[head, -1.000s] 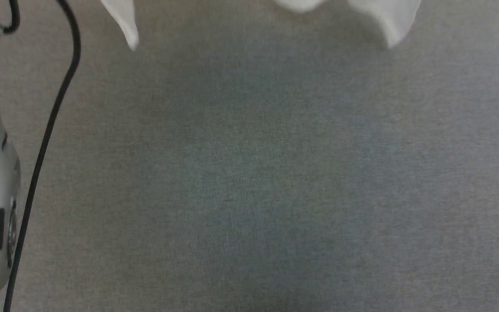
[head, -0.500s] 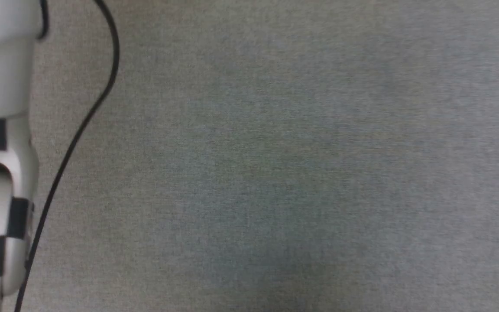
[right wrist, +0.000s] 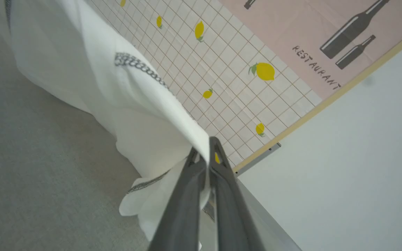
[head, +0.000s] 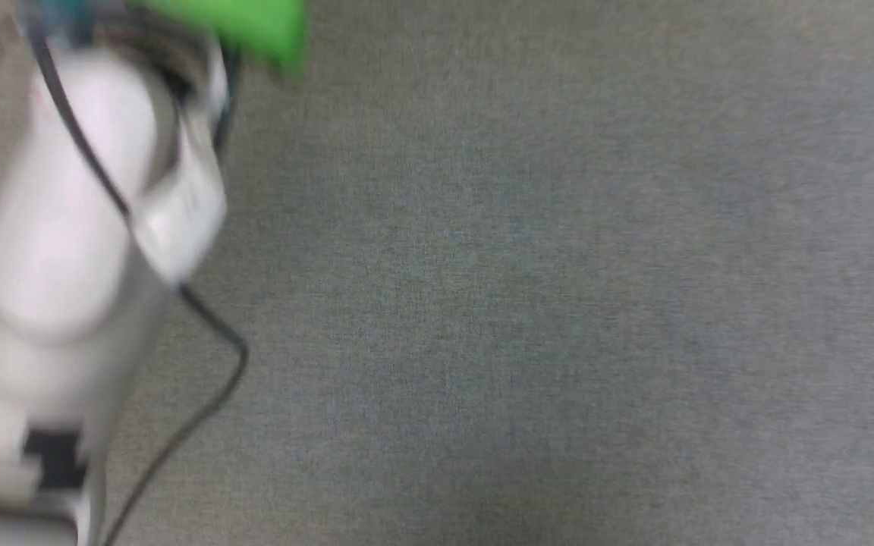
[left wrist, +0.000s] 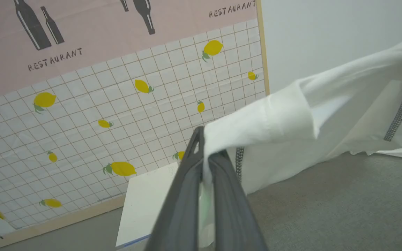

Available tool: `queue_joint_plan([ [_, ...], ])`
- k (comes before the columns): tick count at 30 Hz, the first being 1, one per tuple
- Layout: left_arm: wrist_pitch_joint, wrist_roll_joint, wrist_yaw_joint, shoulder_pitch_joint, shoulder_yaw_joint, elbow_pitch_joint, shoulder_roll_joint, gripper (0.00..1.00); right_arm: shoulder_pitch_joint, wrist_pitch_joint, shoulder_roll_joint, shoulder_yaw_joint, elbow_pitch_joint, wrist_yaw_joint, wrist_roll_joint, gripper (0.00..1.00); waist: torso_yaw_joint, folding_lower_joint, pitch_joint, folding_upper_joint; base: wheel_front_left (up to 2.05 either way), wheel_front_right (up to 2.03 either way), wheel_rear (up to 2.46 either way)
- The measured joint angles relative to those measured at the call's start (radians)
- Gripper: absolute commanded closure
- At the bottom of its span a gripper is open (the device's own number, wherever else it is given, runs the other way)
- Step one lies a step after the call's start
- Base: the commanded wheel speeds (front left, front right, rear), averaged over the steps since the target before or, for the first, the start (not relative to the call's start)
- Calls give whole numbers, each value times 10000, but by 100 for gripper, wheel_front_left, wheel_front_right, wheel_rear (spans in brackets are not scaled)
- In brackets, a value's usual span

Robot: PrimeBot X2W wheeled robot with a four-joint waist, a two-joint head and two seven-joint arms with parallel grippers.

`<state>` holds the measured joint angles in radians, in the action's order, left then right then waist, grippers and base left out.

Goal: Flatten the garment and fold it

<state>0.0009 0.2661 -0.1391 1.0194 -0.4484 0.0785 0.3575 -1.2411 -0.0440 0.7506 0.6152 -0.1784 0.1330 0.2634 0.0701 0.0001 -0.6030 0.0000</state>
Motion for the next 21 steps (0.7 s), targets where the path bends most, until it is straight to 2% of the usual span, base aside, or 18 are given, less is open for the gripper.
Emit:
queue_joint_plan([
  [4, 617, 67, -525, -2226, -293, -1912, 351, 100, 2419, -543, 477, -1035, 1569, 0, 132, 100, -99, -1, 555, 0, 0, 0, 0],
  [9, 1225, 27, -1139, -4543, -704, -3444, 819, 100, 5459, -1114, 207, -2481, 3066, 2, 69, 100, -234, -2, 1201, 0, 0, 0, 0],
  [15, 1927, -36, -1407, -6239, -1367, -3952, 1258, 100, 8435, -1463, -504, -3634, 4159, 2, -290, 100, -407, -2, 1814, 0, 0, 0, 0],
  [21, 2840, 104, -1423, -7512, -2159, -3883, 1446, 100, 10713, -1632, -1116, -4123, 4393, 0, -564, 100, -549, -2, 2317, 0, 0, 0, 0],
])
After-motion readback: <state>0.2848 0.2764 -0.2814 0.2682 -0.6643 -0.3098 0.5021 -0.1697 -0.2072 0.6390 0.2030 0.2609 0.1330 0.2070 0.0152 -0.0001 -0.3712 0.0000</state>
